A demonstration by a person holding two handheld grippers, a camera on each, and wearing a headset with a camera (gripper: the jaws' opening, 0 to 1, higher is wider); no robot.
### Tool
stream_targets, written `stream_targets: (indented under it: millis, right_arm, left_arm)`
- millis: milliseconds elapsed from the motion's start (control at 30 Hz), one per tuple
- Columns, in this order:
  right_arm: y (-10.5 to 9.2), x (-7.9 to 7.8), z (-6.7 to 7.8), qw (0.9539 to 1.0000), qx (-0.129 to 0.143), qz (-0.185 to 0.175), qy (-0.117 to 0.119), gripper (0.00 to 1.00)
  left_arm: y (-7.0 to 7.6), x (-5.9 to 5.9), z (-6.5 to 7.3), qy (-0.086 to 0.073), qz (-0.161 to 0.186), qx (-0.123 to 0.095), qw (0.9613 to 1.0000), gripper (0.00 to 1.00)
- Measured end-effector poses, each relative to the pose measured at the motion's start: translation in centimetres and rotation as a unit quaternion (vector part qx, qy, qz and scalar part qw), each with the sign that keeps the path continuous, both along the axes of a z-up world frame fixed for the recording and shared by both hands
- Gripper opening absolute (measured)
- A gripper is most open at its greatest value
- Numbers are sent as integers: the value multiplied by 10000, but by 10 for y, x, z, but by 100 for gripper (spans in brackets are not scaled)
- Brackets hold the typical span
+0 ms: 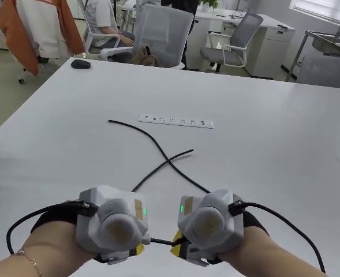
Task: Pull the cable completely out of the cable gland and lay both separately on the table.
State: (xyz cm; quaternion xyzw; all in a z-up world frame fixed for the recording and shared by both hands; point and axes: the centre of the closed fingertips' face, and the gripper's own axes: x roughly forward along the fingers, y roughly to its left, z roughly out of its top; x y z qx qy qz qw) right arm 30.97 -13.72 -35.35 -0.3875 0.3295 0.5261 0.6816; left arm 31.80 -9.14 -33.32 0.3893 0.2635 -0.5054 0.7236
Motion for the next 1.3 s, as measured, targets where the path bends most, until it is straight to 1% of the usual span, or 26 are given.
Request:
stream_targets:
  millis: [133, 267, 367, 400, 467, 533, 567, 600, 633, 667, 733, 767, 900, 967, 1067, 1133, 1200, 1233, 1300]
  right_arm:
    - [-11, 4, -6, 9996, -251, -127, -21, 2]
    - [-24, 10, -10, 9983, -442, -381, 23, 3]
    - [-28, 11, -11, 9975, -482, -515, 49, 4]
    - [-28, 10, -11, 9975, -475, -507, 87, 4]
    - [-27, 5, -14, 9973, -502, -485, 237, 5]
    - [-26, 3, -15, 9972, -529, -466, 243, 7]
    - [-23, 2, -14, 9979, -445, -399, 266, 9]
    - [-17, -1, -12, 9985, -299, -339, 314, 11]
    - [-8, -4, -8, 9992, -63, -203, 338, 14]
    - [-2, -4, -4, 9994, 59, -155, 308, 17]
    - [9, -7, 3, 9990, 314, -49, 316, 22]
    - [15, -10, 7, 9982, 484, 11, 350, 23]
    - [23, -11, 14, 9970, 697, 105, 315, 21]
    - [25, -12, 14, 9967, 731, 126, 326, 17]
    - [20, -11, 12, 9977, 597, 122, 294, 4]
    - [19, -10, 11, 9975, 615, 57, 332, 3]
    - [19, -10, 10, 9980, 563, 108, 262, 3]
    - [18, -10, 10, 9981, 555, 97, 263, 3]
    - [16, -9, 7, 9987, 441, 72, 261, 2]
  left_arm:
    - [2, 1, 0, -27, 14, 38, 10000, 17]
    - [2, 2, 0, -31, 40, 33, 10000, 17]
    - [2, 1, 0, -37, 39, 27, 10000, 17]
    - [2, 1, 0, -33, 39, 26, 10000, 17]
    - [3, 1, 0, -31, 36, 56, 10000, 17]
    - [4, 0, -2, -16, 36, 74, 10000, 17]
    - [4, 0, -2, -7, 29, 77, 10000, 17]
    - [4, 0, -2, -6, 29, 76, 10000, 17]
    - [3, 0, -2, -13, 27, 73, 10000, 17]
    - [3, 0, -1, -12, 28, 71, 10000, 17]
    - [3, -1, -2, -3, 17, 76, 10000, 17]
    - [3, -1, -2, -2, 10, 87, 10000, 17]
    - [3, -2, -3, 5, -28, 112, 9999, 17]
    - [1, -3, -2, -11, -53, 91, 9999, 17]
    - [0, -3, -2, -14, -59, 78, 10000, 17]
    - [0, -3, -2, -2, -54, 45, 10000, 17]
    - [-1, -2, -1, -13, -57, 37, 10000, 17]
    - [-1, -2, -1, -14, -56, 36, 10000, 17]
    - [0, -1, -1, -28, -51, 68, 10000, 17]
